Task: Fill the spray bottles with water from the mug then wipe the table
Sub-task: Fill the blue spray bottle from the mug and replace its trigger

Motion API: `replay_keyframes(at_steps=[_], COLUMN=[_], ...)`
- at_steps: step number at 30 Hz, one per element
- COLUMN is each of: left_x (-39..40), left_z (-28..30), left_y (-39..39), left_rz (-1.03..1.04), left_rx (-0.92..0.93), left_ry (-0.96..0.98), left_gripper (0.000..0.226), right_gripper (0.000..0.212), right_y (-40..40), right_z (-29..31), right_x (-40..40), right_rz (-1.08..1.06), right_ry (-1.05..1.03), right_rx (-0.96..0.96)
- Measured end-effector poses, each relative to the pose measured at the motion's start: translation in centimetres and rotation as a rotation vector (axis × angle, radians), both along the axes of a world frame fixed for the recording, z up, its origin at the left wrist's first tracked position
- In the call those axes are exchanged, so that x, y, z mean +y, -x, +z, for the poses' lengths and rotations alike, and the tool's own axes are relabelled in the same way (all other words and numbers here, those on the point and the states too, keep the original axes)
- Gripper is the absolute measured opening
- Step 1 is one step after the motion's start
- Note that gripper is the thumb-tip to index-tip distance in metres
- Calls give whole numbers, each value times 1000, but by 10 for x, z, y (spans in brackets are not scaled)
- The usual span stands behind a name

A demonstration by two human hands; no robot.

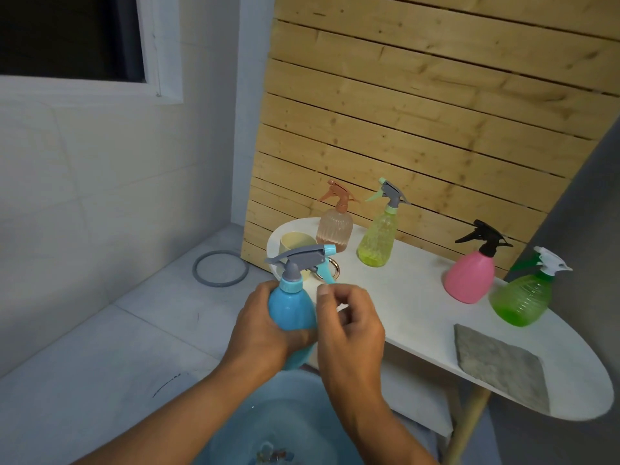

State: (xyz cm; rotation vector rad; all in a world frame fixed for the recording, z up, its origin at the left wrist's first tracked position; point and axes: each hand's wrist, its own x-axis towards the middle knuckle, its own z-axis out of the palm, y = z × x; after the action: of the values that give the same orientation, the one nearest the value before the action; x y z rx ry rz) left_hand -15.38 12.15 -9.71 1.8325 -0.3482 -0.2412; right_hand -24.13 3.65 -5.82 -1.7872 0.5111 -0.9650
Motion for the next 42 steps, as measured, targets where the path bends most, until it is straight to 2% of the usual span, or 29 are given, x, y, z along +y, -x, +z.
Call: replay_keyframes(at_steps=[4, 9, 13, 16, 19, 21, 24, 26, 30, 34, 38, 42], left_x=[0, -2, -2, -1, -1, 0, 3, 6, 6, 3, 2, 3], left_z=[-4, -5, -4, -5, -7, -7, -6, -4, -3, -1, -3, -1], left_y=[-1, 0, -1, -3, -5, -6, -5, -1, 2, 4, 5, 6], left_rz=[-37, -48, -14, -24, -60, -118, -218, -243, -260, -252, -229, -210], left_rx=[2, -4, -7, -12, -27, -78, -81, -46, -52, -84, -59, -81], left_ry=[6, 12, 25, 20, -19, -68, -31, 12, 35, 34, 22, 41], left_gripper=[88, 84, 85, 88, 92, 91, 87, 82, 71, 71, 69, 67], right_gripper=[10, 46, 55, 48, 34, 21, 31, 29, 25, 50, 34, 21], right_y=[-5, -14, -10, -7, -9, -13, -16, -15, -18, -19, -14, -14], right_z=[17, 16, 13, 15, 18, 18, 19, 22, 18, 9, 12, 14], right_x=[-13, -24, -18, -14, -18, -27, -41, -46, -48, -41, -40, -40], right_rz=[-21, 26, 32, 130, 246, 317, 541, 651, 620, 467, 569, 577], right_ry=[9, 104, 124, 111, -44, -130, -133, -104, -133, -141, -139, -156], right_rx=[-64, 134, 120, 73, 21, 73, 233, 275, 211, 229, 272, 219])
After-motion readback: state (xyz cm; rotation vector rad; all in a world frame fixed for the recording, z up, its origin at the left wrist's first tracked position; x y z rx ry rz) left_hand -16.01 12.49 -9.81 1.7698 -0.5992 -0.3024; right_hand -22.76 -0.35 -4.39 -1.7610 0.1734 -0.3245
